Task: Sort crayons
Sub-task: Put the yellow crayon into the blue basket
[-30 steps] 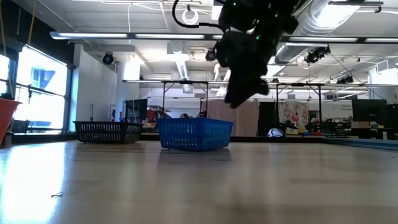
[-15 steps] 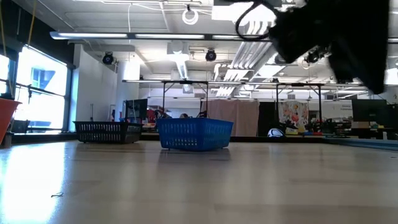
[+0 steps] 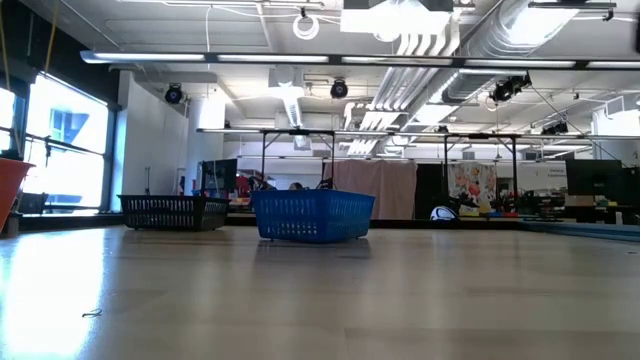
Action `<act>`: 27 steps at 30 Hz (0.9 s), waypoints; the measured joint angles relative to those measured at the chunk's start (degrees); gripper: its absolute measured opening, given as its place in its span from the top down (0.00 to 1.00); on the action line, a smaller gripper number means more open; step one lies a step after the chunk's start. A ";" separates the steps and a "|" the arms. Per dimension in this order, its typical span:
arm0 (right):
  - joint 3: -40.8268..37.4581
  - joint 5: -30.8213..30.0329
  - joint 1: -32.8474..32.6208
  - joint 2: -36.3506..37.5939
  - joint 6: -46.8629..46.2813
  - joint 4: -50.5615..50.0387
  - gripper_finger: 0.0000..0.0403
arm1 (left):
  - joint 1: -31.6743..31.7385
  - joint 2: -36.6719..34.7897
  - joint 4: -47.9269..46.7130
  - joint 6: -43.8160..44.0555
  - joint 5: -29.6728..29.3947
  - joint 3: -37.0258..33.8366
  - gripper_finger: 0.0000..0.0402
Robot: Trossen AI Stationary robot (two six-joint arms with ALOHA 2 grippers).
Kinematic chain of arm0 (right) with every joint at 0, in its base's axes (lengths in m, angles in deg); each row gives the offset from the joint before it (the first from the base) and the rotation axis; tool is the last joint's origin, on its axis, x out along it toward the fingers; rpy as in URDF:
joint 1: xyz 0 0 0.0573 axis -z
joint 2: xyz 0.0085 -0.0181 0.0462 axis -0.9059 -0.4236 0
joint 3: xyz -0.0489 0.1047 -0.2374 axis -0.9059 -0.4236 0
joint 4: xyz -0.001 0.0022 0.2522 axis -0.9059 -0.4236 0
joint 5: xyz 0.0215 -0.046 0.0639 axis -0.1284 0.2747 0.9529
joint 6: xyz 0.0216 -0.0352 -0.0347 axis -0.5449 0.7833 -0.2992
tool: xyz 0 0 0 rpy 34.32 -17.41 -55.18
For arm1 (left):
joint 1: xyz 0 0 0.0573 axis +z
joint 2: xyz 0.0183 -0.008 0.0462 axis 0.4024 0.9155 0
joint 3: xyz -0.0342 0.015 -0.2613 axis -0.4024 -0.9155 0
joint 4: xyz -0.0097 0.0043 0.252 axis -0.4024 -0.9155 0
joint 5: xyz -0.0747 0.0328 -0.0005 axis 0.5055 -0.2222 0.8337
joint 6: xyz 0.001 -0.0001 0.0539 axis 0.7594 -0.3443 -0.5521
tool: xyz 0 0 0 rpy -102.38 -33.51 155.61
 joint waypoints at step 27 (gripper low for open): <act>-0.09 0.08 -6.20 -5.31 -7.04 -1.31 0.75 | 0.00 6.07 0.11 4.72 0.07 0.00 0.81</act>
